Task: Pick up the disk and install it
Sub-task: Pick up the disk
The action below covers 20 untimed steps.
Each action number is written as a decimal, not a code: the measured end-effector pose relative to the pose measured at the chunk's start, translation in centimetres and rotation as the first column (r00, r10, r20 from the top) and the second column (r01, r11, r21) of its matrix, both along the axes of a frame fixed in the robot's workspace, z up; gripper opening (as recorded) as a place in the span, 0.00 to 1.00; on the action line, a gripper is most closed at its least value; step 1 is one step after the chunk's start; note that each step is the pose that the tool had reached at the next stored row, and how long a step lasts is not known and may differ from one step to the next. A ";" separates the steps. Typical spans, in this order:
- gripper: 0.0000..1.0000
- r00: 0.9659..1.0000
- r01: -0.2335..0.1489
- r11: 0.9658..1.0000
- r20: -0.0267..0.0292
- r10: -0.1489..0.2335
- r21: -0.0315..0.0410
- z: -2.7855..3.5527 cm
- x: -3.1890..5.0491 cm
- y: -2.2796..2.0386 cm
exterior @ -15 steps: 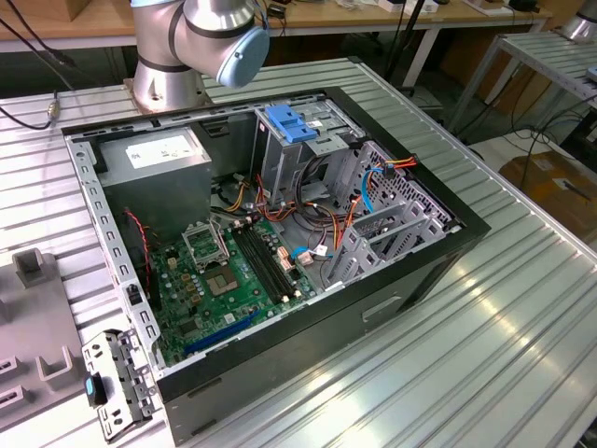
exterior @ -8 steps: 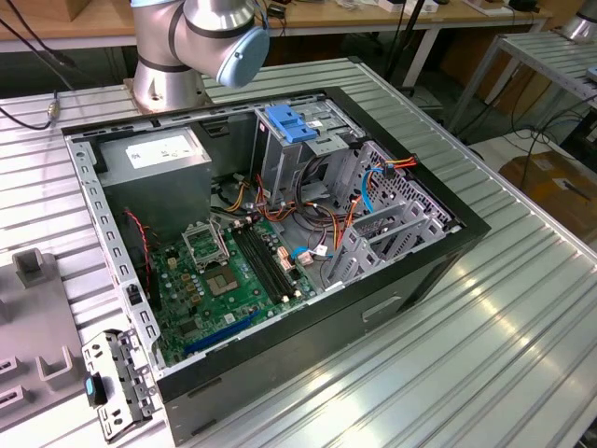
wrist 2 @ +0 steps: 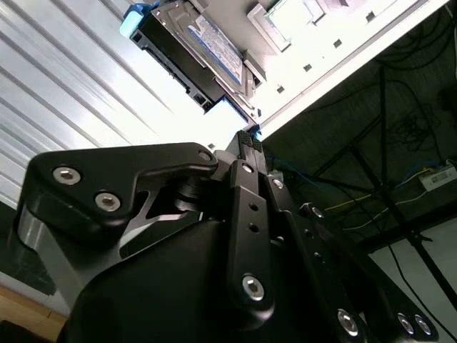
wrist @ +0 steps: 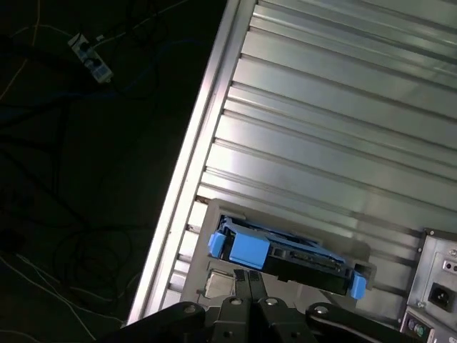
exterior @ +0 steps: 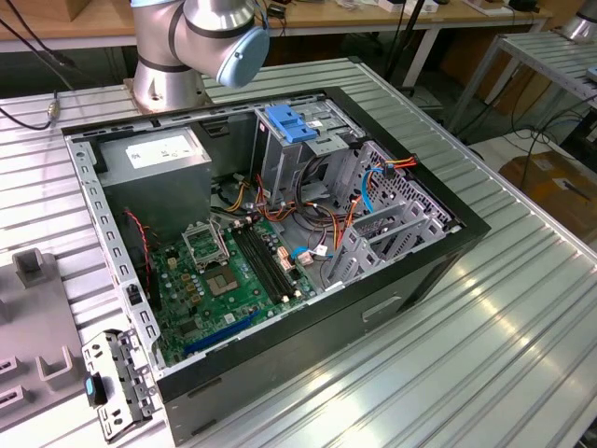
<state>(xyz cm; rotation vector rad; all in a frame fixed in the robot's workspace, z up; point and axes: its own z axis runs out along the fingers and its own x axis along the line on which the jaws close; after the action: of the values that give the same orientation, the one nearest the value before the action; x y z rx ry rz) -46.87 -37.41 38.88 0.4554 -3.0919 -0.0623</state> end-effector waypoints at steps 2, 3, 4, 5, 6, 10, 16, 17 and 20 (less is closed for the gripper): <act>0.11 1.000 -0.001 1.000 0.000 0.001 0.000 0.00 0.00 0.00; 0.11 1.000 -0.002 1.000 0.000 0.002 0.000 0.00 0.00 0.00; 0.11 1.000 -0.002 1.000 0.000 0.002 0.000 0.00 0.00 0.00; 0.11 1.000 -0.002 1.000 0.000 0.002 0.000 0.00 0.00 0.00; 0.11 1.000 -0.002 1.000 0.000 0.002 0.000 0.00 0.00 0.00; 0.11 1.000 -0.003 1.000 0.000 0.003 0.000 0.00 0.00 0.00; 0.11 1.000 -0.010 1.000 0.000 0.010 0.000 0.00 0.00 0.00; 0.11 1.000 -0.014 1.000 0.000 0.014 0.000 0.00 0.00 0.00; 0.11 0.999 -0.037 0.999 0.000 0.037 0.000 0.00 0.00 0.00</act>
<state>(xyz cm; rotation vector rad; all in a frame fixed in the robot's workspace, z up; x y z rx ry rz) -46.86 -37.41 38.88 0.5119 -3.0823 -0.0617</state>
